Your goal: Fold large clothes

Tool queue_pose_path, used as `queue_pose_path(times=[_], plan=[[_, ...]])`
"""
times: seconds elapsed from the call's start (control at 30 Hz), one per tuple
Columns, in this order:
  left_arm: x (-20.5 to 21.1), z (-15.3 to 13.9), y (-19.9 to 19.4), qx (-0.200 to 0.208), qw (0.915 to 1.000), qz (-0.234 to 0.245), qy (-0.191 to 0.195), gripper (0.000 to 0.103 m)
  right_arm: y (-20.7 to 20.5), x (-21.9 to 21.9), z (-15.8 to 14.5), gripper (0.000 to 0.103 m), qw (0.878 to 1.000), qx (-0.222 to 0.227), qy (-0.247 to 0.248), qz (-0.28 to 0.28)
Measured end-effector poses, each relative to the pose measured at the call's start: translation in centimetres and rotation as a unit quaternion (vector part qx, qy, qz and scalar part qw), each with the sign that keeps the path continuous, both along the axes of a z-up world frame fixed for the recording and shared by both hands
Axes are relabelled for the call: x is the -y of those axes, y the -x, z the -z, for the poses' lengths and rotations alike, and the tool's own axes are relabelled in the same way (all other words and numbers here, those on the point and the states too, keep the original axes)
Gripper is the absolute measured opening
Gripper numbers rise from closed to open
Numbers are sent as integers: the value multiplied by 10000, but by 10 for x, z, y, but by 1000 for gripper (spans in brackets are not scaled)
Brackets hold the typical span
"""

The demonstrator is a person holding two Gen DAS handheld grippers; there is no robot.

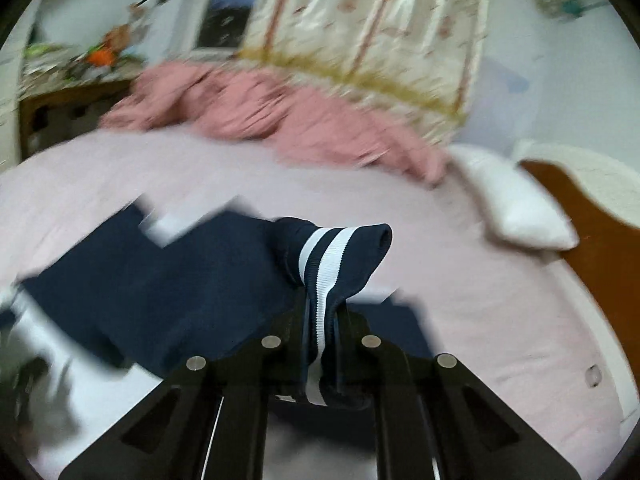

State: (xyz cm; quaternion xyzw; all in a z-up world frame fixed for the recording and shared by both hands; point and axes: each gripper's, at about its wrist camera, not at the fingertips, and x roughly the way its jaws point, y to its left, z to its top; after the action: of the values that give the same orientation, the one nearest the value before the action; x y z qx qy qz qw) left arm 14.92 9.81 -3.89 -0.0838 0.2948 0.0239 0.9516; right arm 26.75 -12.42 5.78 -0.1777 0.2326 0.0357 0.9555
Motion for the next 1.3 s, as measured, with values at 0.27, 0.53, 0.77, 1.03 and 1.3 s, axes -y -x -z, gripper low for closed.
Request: queue_pose_path(times=[0.27, 0.53, 0.77, 1.03, 1.3], plan=[[0, 5, -4, -138, 9999, -62, 17, 89, -64, 42, -38, 10, 9939, 494, 302, 943], [-2, 6, -5, -175, 9998, -31, 30, 89, -99, 62, -10, 10, 9934, -198, 176, 1113], [-3, 2, -3, -52, 9999, 123, 96, 89, -96, 79, 36, 31, 9893, -760, 103, 1239], [8, -6, 0, 126, 9993, 347, -97, 89, 4, 112, 14, 81, 9900, -332, -1021, 917], [11, -48, 32, 843, 9953, 444, -160, 89, 102, 126, -2, 86, 9853, 12, -1513, 789]])
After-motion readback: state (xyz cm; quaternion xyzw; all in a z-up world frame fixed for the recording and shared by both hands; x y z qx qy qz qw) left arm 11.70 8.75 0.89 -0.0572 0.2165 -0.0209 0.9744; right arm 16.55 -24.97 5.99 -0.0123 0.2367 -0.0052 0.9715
